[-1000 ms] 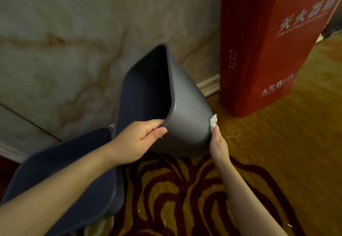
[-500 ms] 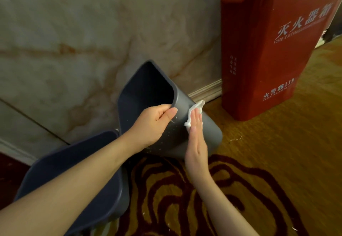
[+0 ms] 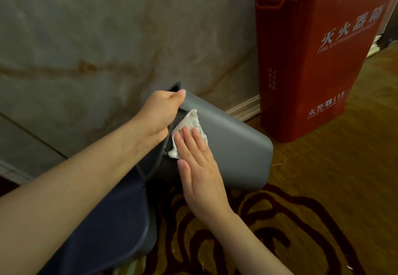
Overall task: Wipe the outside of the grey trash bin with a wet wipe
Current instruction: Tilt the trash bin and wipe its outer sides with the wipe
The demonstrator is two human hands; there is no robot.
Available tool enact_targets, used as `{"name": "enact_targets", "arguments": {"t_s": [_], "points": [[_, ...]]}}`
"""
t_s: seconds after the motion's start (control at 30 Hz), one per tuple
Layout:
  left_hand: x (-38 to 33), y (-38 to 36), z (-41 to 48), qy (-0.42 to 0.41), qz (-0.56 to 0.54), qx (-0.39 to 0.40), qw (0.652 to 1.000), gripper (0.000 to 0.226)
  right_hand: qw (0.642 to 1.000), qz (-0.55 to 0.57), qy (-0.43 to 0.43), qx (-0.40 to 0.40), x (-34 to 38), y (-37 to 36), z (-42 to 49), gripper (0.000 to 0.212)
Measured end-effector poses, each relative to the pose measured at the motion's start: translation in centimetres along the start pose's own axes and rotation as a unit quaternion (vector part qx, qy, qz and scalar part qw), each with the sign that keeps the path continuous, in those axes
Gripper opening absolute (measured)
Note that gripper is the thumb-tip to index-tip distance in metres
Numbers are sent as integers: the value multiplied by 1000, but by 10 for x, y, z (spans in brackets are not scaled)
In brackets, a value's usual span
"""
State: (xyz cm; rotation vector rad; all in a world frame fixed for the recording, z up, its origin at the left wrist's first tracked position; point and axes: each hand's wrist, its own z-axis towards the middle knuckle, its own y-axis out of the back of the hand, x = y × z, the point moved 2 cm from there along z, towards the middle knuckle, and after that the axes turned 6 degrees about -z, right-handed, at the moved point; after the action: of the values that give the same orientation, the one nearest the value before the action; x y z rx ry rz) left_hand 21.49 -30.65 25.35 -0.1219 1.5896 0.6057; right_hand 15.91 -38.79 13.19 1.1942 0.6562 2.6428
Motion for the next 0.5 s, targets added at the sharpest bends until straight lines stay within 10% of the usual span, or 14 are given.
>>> {"name": "enact_targets", "arguments": {"t_s": [0.27, 0.5], "points": [[-1, 10, 21, 66, -59, -41, 995, 24, 961, 23, -274, -22, -108, 24, -26, 42], [3, 21, 34, 112, -94, -61, 987, 35, 965, 64, -255, 0, -92, 19, -15, 43]]}}
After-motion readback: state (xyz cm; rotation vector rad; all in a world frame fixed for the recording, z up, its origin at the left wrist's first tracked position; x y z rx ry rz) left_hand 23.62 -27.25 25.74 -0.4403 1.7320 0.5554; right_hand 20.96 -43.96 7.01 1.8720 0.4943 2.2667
